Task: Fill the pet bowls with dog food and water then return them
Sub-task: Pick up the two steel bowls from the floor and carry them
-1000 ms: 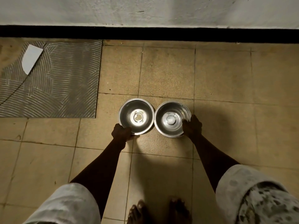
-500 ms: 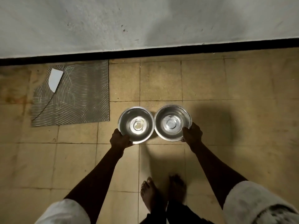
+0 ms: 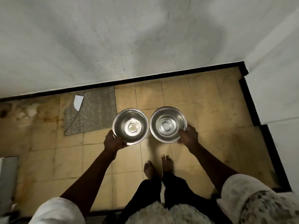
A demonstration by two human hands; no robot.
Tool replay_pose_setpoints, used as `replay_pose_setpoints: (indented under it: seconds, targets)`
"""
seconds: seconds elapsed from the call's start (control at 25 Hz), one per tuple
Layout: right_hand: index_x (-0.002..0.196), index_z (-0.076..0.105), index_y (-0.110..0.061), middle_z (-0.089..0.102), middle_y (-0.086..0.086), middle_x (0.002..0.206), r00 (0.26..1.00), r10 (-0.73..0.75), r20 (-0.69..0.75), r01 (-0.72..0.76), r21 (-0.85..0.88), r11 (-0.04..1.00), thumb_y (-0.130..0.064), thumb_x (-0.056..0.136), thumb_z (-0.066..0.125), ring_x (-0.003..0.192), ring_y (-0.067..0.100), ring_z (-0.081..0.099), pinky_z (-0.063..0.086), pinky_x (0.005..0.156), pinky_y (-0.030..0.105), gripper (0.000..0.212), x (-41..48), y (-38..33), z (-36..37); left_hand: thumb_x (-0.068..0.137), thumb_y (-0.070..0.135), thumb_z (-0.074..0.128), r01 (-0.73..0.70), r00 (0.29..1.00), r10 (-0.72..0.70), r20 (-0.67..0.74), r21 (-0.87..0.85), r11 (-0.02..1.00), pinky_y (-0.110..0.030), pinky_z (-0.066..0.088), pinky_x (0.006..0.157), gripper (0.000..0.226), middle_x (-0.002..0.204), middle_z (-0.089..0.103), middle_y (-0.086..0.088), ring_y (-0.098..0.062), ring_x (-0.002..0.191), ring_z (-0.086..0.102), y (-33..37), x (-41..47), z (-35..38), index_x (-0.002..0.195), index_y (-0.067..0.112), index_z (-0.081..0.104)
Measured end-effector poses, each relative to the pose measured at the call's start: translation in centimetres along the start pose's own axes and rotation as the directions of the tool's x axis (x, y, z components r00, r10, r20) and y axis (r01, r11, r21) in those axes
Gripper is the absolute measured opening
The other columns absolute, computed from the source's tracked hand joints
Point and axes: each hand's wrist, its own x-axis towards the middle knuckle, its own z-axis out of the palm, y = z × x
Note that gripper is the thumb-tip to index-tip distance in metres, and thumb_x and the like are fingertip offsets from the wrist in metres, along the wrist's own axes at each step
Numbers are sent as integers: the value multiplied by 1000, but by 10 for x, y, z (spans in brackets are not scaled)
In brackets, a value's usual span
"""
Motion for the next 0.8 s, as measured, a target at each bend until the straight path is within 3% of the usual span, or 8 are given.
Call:
replay_pose_setpoints:
  seconds: [0.28,0.4,0.6,0.72,0.8]
  targets:
    - [108,70,-15,73,4,88,996,38,-84,-25,146,989,-7,88,63,64,21,73,61,51,33,22,-113,4,-51,71,-2,76,-88,984,71,163,103,991,-49,65,67,54,98,68,-20,-35,75,73,22,-76,-23,123,5,61]
    - [104,72,-13,74,6,82,982,101,-161,-68,195,978,-9,87,62,53,19,71,64,55,38,20,-146,26,-55,81,-9,70,-193,957,137,256,209,959,-50,65,69,43,99,65,-16,-43,80,74,35,-85,-19,119,9,60]
    - [101,71,-14,74,6,82,921,214,-324,-95,347,933,-8,89,60,45,15,67,57,48,29,17,-217,67,-44,77,-2,70,-365,869,171,465,370,854,-46,66,64,46,102,71,-19,-35,74,77,49,-84,-4,122,7,62]
    - [97,72,-14,75,11,80,847,334,-414,-98,495,863,-8,88,60,45,19,66,60,51,33,16,-261,99,-23,78,-3,70,-490,797,189,573,431,758,-32,62,52,32,103,71,-20,-31,73,75,53,-99,8,108,5,63]
    - [99,71,-15,76,12,78,799,390,-458,-87,554,828,-9,89,61,46,24,68,62,53,36,16,-289,123,-9,79,-5,68,-558,742,185,645,439,705,-32,61,51,26,105,70,-21,-32,77,74,50,-113,16,102,5,62]
